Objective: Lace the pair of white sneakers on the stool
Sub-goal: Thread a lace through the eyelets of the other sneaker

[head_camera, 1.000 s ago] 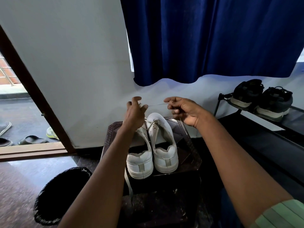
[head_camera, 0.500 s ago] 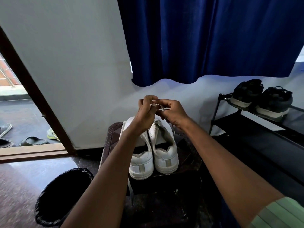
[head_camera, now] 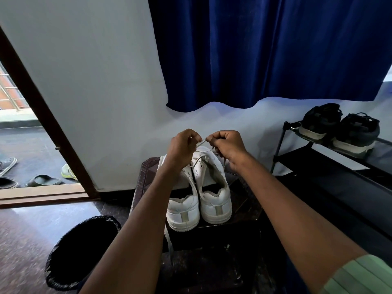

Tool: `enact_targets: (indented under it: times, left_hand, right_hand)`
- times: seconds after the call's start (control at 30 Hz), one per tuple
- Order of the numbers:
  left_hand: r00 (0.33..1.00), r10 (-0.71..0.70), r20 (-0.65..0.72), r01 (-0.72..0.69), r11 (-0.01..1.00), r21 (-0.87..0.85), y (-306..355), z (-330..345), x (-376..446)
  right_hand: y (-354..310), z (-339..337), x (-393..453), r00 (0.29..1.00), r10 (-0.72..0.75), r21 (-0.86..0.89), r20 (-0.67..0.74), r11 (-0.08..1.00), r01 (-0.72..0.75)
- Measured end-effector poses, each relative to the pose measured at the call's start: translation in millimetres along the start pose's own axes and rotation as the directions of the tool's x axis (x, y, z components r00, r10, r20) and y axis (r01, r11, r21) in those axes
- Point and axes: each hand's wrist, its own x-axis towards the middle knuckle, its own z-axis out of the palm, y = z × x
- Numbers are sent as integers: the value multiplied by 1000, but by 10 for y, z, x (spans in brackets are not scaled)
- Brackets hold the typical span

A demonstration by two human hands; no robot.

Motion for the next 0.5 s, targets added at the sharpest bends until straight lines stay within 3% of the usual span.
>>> enact_targets:
  times: [0.07, 0.13, 0.2, 0.27, 0.37, 0.5]
  left_hand:
    - [996, -81, -23, 78, 992, -104, 16, -8, 9]
    - [975, -199, -103, 168, 953, -251, 30, -36, 6]
    - [943, -298, -148, 224, 898, -379, 54, -58, -15]
    - [943, -328, -58, 262, 839, -477, 87, -31, -35]
    - [952, -274, 133, 303, 805, -510, 156, 11, -64]
    - [939, -242, 245, 341, 755, -561, 254, 36, -102]
  right_hand:
    - [-28, 3, -3, 997, 65, 74, -46, 995, -62]
    - [-75, -17, 32, 982, 185, 314, -30, 935, -166]
    - [-107, -61, 103, 960, 269, 613, 78, 746, -259]
    - [-111, -107, 164, 946, 285, 784, 156, 547, -294]
    - [-127, -100, 165, 950, 254, 863, 184, 421, -280]
    - [-143, -37, 110, 966, 231, 866, 114, 454, -211]
